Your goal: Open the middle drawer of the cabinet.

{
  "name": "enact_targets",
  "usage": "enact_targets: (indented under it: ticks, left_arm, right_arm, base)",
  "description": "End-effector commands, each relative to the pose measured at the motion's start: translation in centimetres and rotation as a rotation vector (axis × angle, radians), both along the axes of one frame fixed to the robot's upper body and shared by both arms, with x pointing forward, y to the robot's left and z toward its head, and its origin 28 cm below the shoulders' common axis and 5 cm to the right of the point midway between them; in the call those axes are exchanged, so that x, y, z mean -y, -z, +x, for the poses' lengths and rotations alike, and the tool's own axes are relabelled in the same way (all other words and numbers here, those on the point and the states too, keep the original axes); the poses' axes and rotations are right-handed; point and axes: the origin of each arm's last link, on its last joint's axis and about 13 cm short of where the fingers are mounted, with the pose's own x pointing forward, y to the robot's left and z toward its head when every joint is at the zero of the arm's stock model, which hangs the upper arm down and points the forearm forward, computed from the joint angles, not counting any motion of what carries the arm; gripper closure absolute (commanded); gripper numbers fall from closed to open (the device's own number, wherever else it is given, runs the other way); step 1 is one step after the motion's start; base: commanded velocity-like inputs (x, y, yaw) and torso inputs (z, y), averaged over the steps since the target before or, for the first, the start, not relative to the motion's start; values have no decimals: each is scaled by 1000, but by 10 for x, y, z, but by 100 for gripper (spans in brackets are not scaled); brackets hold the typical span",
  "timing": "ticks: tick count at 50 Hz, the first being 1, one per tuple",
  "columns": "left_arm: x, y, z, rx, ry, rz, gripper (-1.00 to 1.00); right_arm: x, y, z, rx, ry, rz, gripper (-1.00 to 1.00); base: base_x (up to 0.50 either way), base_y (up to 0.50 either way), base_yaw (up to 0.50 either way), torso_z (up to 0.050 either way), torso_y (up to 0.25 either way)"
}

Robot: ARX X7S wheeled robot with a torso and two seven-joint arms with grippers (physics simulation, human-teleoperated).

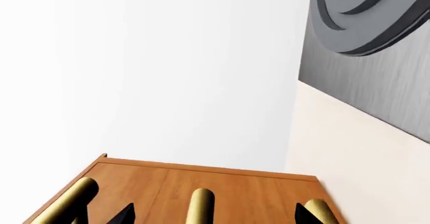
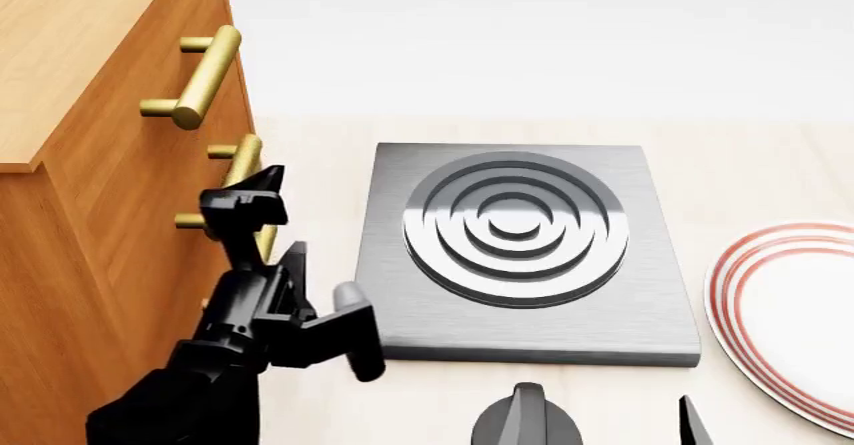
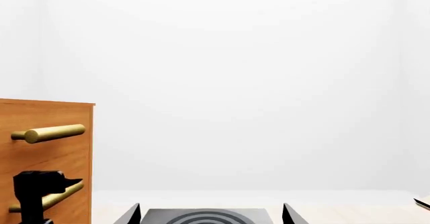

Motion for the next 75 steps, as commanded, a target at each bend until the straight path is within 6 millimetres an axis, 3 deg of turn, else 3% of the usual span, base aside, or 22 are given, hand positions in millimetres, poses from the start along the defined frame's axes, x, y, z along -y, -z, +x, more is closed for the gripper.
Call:
enact_targets:
  ticks: [1, 71, 72, 75]
  left_arm:
    - [-5, 1, 0, -5, -31, 11, -100]
    - [-16, -2, -5, 17, -238, 61, -100]
    - [-16, -2, -4, 22, -236, 58, 100]
    - [-16, -1, -5, 20, -228, 64, 100]
  right_arm:
    - [0, 0, 0, 0, 0, -1, -100]
    - [-1, 0, -1, 5, -1, -4, -100]
    - [-1, 0, -1, 4, 0, -4, -100]
    - [-1, 0, -1, 5, 0, -4, -100]
  base:
    - [0, 0, 0, 0, 0]
    - [0, 0, 0, 0, 0]
    - [0, 0, 0, 0, 0]
    - [0, 0, 0, 0, 0]
